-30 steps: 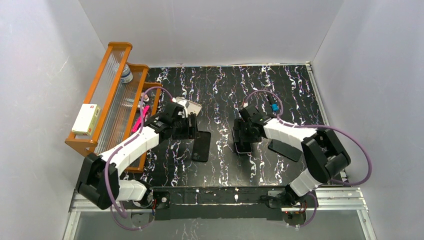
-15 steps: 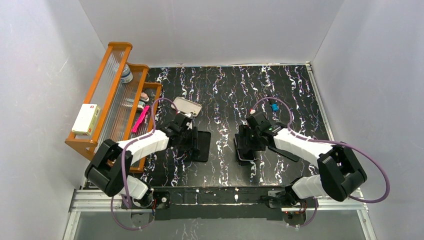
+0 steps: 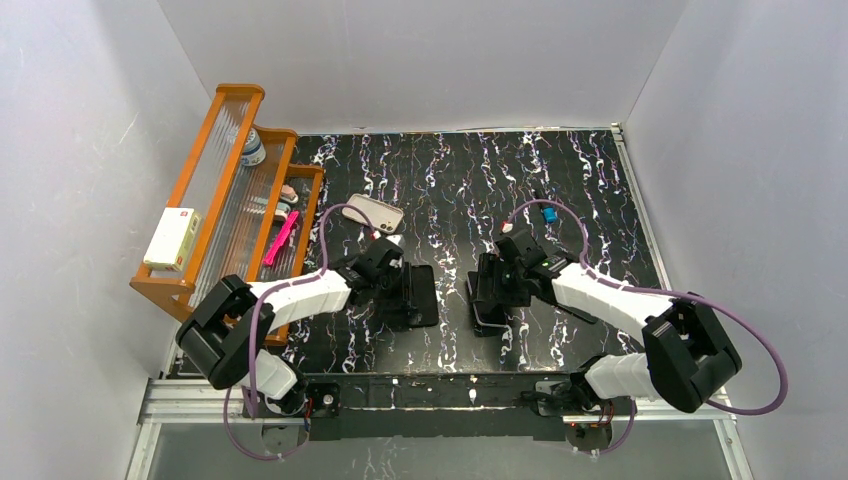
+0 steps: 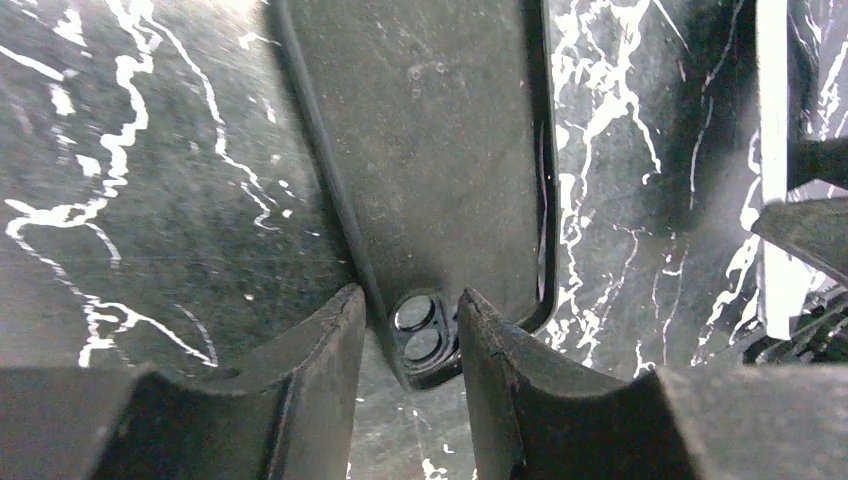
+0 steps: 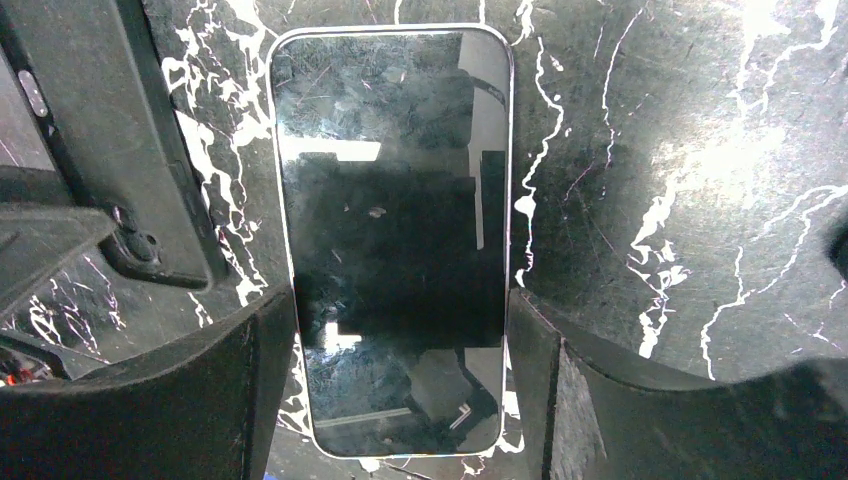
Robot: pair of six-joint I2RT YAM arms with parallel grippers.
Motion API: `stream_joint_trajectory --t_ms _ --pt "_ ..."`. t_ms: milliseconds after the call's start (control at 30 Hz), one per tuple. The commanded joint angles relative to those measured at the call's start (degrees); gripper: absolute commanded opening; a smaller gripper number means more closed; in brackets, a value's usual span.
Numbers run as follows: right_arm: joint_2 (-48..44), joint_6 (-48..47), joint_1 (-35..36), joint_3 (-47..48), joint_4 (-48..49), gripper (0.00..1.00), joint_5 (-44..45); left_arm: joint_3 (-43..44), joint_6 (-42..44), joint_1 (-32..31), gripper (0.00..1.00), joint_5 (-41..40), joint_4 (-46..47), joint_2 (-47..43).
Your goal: Put the phone into the phone case
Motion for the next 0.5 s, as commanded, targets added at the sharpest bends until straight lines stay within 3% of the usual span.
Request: stream_joint_trajectory --t_ms 0,100,267,467 --pt "0.1 0.6 0.8 0.5 1.9 0.54 0.0 -2.0 -4.9 -1.6 0.37 1.0 1.4 -0.8" --pt "0.6 0.8 1.2 1.0 1.8 0.53 1.7 -3.2 -7.5 -1.7 0.36 2.3 3.5 -2.5" --pt "0.3 2.5 1.4 0.6 5.0 0.53 -3.1 -5.3 -11.4 -1.8 0.41 4.8 7.7 -4.7" --pt "0.9 4.3 2.2 0.6 8.0 0.50 -4.0 -4.7 -11.7 -1.3 0.47 -0.1 3.2 -7.4"
